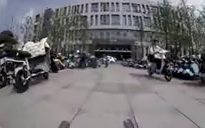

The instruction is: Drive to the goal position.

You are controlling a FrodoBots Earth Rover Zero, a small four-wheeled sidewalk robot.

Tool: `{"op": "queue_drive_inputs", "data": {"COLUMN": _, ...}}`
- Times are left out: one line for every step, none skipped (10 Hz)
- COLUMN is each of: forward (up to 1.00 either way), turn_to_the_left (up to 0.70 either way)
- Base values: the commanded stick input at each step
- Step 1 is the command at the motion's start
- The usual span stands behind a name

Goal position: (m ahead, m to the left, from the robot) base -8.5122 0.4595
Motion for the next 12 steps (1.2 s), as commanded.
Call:
{"op": "queue_drive_inputs", "data": {"forward": 1.0, "turn_to_the_left": 0.0}}
{"op": "queue_drive_inputs", "data": {"forward": 1.0, "turn_to_the_left": -0.23}}
{"op": "queue_drive_inputs", "data": {"forward": 1.0, "turn_to_the_left": -0.4}}
{"op": "queue_drive_inputs", "data": {"forward": 1.0, "turn_to_the_left": -0.4}}
{"op": "queue_drive_inputs", "data": {"forward": 1.0, "turn_to_the_left": -0.4}}
{"op": "queue_drive_inputs", "data": {"forward": 1.0, "turn_to_the_left": -0.22}}
{"op": "queue_drive_inputs", "data": {"forward": 0.26, "turn_to_the_left": -0.04}}
{"op": "queue_drive_inputs", "data": {"forward": 0.0, "turn_to_the_left": 0.0}}
{"op": "queue_drive_inputs", "data": {"forward": 0.0, "turn_to_the_left": 0.0}}
{"op": "queue_drive_inputs", "data": {"forward": 0.0, "turn_to_the_left": 0.0}}
{"op": "queue_drive_inputs", "data": {"forward": 0.0, "turn_to_the_left": 0.0}}
{"op": "queue_drive_inputs", "data": {"forward": 0.0, "turn_to_the_left": 0.0}}
